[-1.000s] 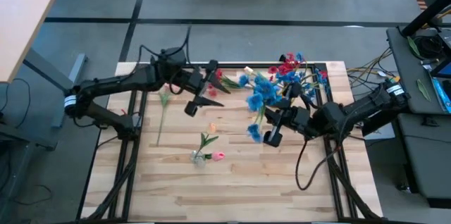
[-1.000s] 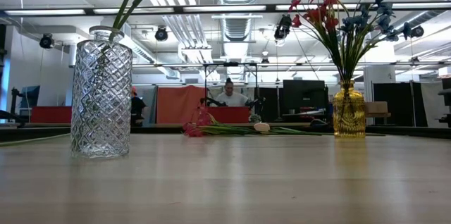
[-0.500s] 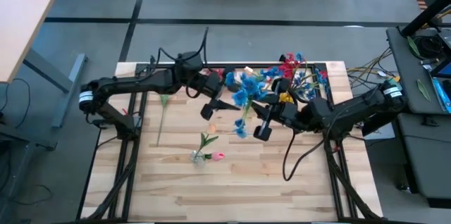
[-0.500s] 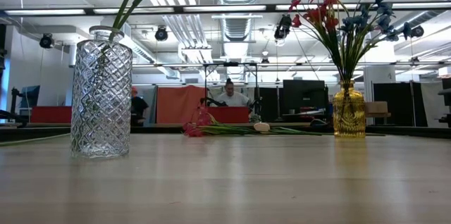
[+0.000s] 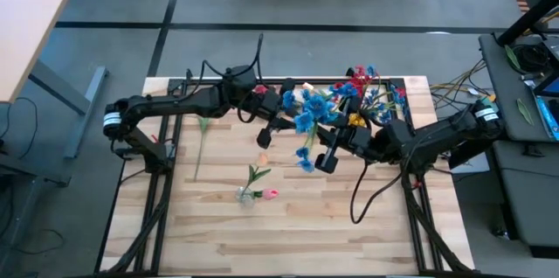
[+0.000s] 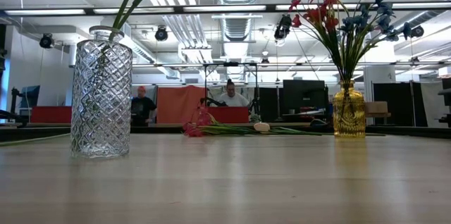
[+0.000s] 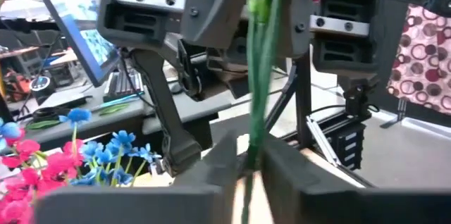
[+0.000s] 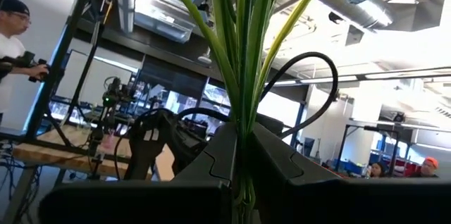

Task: Sort flowers into vase by color
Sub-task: Put the blue flowers into the yellow vase

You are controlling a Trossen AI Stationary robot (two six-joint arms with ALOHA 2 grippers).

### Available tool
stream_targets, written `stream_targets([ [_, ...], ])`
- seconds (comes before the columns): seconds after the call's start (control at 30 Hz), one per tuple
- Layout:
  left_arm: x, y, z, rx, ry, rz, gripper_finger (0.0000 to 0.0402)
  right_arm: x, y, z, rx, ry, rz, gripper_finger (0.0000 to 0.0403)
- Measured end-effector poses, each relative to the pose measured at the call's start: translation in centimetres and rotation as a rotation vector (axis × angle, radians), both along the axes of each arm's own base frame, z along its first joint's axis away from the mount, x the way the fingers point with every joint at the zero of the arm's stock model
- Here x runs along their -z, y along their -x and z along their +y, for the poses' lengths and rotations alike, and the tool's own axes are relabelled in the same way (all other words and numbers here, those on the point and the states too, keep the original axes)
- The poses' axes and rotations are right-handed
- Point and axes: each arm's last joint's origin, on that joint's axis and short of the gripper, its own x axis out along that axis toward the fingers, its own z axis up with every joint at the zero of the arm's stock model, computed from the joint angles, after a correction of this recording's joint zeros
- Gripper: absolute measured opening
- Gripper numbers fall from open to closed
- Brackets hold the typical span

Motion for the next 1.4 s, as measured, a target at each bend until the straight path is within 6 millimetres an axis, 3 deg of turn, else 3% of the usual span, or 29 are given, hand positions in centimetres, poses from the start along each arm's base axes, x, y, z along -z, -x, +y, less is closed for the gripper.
stream_targets([
  [0.07, 0.1, 0.0, 0.0, 0.003, 0.001, 0.005, 0.0010, 0.0, 0.0, 0.0, 0.007, 0.008, 0.004, 0.0022],
  [0.3, 0.5, 0.0, 0.1, -0.005, 0.011, 0.054, 0.0004, 0.3, 0.0, -0.2, 0.099, -0.029, 0.047, 0.0033],
  [0.67, 1.3, 0.1, 0.6, -0.114, -0.007, 0.128, 0.0002, 0.2, 0.0, 0.3, 0.296, -0.169, 0.265, 0.0168],
  [0.87, 1.3, 0.1, 0.6, -0.120, -0.017, 0.123, 0.0001, -0.9, -0.4, 0.3, 0.280, -0.285, 0.389, 0.0201],
  [1.03, 1.3, 0.1, 0.7, -0.123, -0.016, 0.123, 0.0001, -1.5, -0.4, 0.4, 0.275, -0.296, 0.397, 0.0166],
  [1.23, 1.2, 0.2, 0.8, -0.132, 0.016, 0.131, 0.0012, -1.3, -0.4, 0.4, 0.273, -0.302, 0.410, 0.0035],
  [1.4, 1.1, 0.5, 0.9, -0.137, 0.026, 0.144, 0.0061, -1.2, 0.0, 0.2, 0.290, -0.320, 0.431, 0.0022],
])
